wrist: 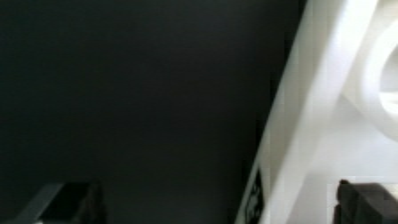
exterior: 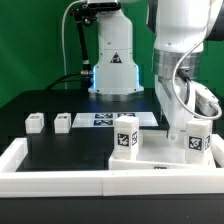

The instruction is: Assemble square table

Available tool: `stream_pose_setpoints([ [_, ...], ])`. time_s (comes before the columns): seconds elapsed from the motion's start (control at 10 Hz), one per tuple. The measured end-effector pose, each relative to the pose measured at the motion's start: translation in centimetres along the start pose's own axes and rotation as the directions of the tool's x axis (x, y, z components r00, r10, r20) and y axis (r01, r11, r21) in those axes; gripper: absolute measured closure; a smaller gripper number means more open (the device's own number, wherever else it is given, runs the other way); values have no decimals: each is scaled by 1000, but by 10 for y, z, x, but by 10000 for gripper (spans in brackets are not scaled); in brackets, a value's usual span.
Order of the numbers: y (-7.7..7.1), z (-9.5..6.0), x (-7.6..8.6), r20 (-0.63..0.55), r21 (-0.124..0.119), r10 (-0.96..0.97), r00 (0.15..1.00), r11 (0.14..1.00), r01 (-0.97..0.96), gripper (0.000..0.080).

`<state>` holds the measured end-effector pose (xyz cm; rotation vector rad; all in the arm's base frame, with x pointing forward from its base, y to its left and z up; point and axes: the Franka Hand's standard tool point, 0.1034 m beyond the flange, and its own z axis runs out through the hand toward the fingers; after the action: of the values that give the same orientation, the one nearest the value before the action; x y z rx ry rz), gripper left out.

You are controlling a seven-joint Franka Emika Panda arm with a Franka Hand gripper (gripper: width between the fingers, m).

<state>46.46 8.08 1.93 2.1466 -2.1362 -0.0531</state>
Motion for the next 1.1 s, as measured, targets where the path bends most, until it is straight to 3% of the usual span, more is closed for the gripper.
stream_pose_setpoints([
  [0.4,0,0,2,-1,0,-13,1000,1000,13,174],
  [0.5,-1,0,2,-1,1,-19,1000,1000,19,344],
  [0.6,-1,0,3,-1,4,-32,1000,999,32,344],
  [0.7,-1,0,3,-2,4,-34,999,999,34,547],
  [0.8,-1,1,3,-3,2,-34,999,999,34,683],
  [1.1,-3,1,4,-6,13,-34,999,999,34,738],
])
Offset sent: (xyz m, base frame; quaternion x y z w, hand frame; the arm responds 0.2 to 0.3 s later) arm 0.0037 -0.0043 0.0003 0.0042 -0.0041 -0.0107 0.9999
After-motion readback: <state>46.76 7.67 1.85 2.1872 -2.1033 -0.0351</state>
